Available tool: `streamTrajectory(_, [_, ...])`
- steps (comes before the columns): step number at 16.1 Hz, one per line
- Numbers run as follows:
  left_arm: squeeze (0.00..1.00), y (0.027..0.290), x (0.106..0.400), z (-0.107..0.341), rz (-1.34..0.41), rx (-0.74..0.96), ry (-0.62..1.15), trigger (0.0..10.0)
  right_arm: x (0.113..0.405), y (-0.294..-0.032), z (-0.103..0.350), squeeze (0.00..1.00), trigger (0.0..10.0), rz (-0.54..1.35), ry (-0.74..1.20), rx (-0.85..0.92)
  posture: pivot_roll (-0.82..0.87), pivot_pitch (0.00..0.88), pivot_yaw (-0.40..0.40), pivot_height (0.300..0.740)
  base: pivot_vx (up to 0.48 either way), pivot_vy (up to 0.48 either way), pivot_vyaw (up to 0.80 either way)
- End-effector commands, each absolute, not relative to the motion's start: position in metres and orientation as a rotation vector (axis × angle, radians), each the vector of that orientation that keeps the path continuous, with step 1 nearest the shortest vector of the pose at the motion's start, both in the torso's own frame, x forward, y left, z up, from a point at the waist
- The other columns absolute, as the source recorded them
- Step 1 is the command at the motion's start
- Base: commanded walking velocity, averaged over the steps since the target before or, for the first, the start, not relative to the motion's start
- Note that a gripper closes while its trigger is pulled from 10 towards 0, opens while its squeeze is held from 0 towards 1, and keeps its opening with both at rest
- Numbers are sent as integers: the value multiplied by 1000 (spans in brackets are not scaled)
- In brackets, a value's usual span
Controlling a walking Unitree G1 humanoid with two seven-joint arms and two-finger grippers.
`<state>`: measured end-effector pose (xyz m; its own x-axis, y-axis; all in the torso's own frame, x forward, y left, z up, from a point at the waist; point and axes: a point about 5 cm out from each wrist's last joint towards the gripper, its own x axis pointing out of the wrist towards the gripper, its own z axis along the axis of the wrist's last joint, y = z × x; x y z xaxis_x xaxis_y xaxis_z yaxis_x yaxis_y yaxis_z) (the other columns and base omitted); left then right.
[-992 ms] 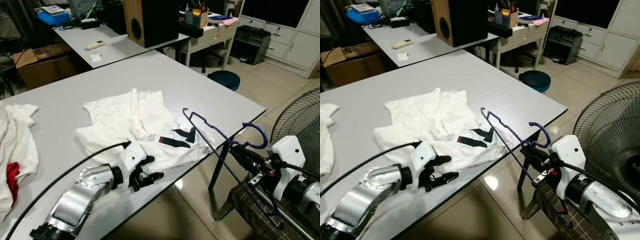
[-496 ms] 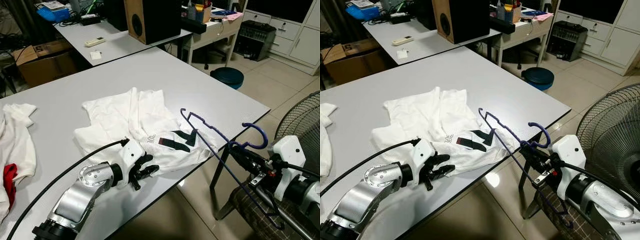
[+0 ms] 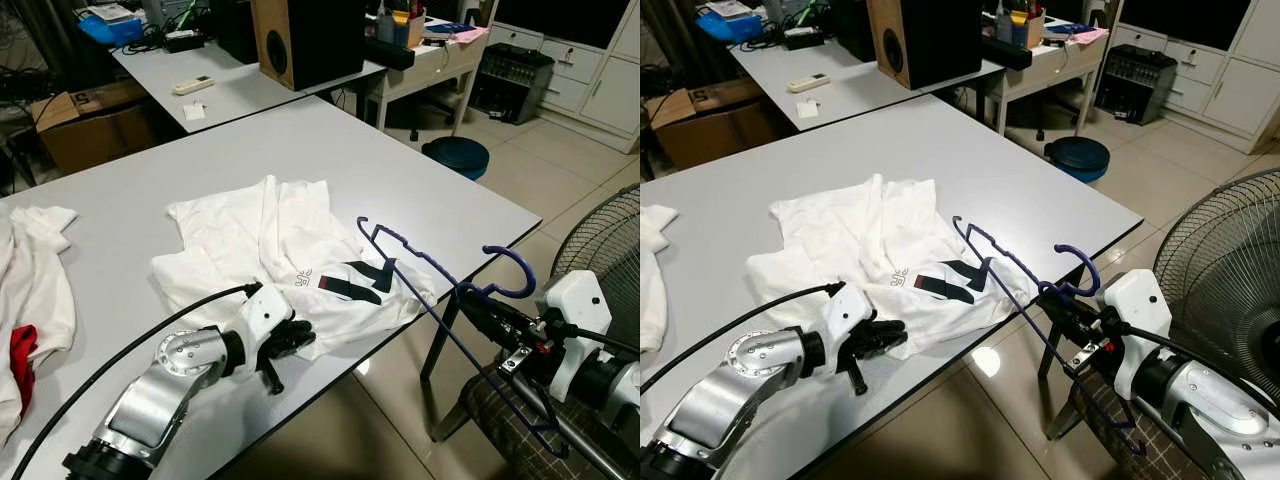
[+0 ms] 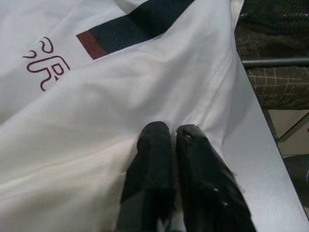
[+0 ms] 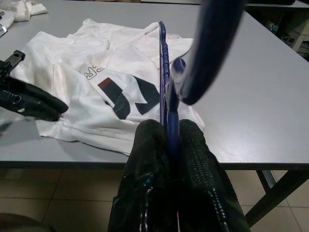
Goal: Hang hanger
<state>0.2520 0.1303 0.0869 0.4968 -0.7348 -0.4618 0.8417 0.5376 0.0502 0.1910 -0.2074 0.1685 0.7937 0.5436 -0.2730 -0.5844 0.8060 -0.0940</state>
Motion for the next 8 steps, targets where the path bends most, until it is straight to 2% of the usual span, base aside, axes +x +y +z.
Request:
streamTrajectory(1, [0, 132, 252, 91, -978, 308, 401, 0, 191, -208, 174, 0, 10000, 612, 213, -192, -54, 0, 57, 740, 0, 0, 0])
streamTrajectory(4, [0, 132, 256, 95, -952, 269, 374, 0, 192, -209, 175, 0, 10000, 609, 207, -192, -52, 0, 54, 740, 0, 0, 0])
streamTrajectory(6, [0, 127, 262, 113, -915, 145, 261, 0, 193, -209, 176, 0, 10000, 608, 203, -190, -50, 0, 52, 740, 0, 0, 0])
streamTrajectory(7, [0, 125, 261, 116, -936, 116, 252, 10000, 192, -209, 175, 0, 10000, 612, 206, -188, -50, 0, 52, 740, 0, 0, 0])
streamTrajectory(8, [0, 123, 256, 120, -993, 106, 240, 10000, 191, -208, 174, 0, 10000, 625, 213, -187, -50, 0, 52, 740, 0, 0, 0])
